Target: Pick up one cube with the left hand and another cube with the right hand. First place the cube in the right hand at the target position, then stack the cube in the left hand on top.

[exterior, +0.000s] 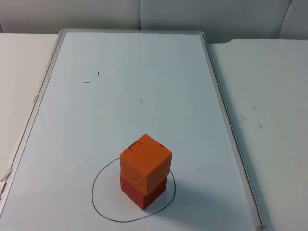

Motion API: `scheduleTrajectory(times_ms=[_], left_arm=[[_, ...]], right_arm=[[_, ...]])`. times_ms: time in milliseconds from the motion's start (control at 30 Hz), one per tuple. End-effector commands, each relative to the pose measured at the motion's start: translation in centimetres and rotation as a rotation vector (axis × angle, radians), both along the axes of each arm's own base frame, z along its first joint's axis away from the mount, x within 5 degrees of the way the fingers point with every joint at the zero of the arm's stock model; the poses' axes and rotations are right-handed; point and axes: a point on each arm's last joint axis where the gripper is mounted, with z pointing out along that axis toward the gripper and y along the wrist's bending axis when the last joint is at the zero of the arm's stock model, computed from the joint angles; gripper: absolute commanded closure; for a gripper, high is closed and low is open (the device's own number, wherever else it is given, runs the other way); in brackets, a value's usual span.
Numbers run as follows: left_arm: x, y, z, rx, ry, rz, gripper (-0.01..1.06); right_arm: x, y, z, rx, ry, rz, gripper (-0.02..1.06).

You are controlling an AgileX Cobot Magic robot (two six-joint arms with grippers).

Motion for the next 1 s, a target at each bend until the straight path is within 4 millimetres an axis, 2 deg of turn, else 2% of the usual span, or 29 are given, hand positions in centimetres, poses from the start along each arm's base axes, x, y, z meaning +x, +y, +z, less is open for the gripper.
scheduleTrajectory(times_ms=[0, 967], left_arm=[[0.06, -0.07, -0.13, -0.007, -0.001, 0.003, 0.0], [0.07, -0.06, -0.13, -0.006, -0.002, 0.004, 0.0]], right_arm=[[0.08, 0.38, -0.41, -0.011, -0.022, 0.038, 0.04], [0.2, 0.4, -0.47, 0.017, 0.003, 0.009, 0.04]])
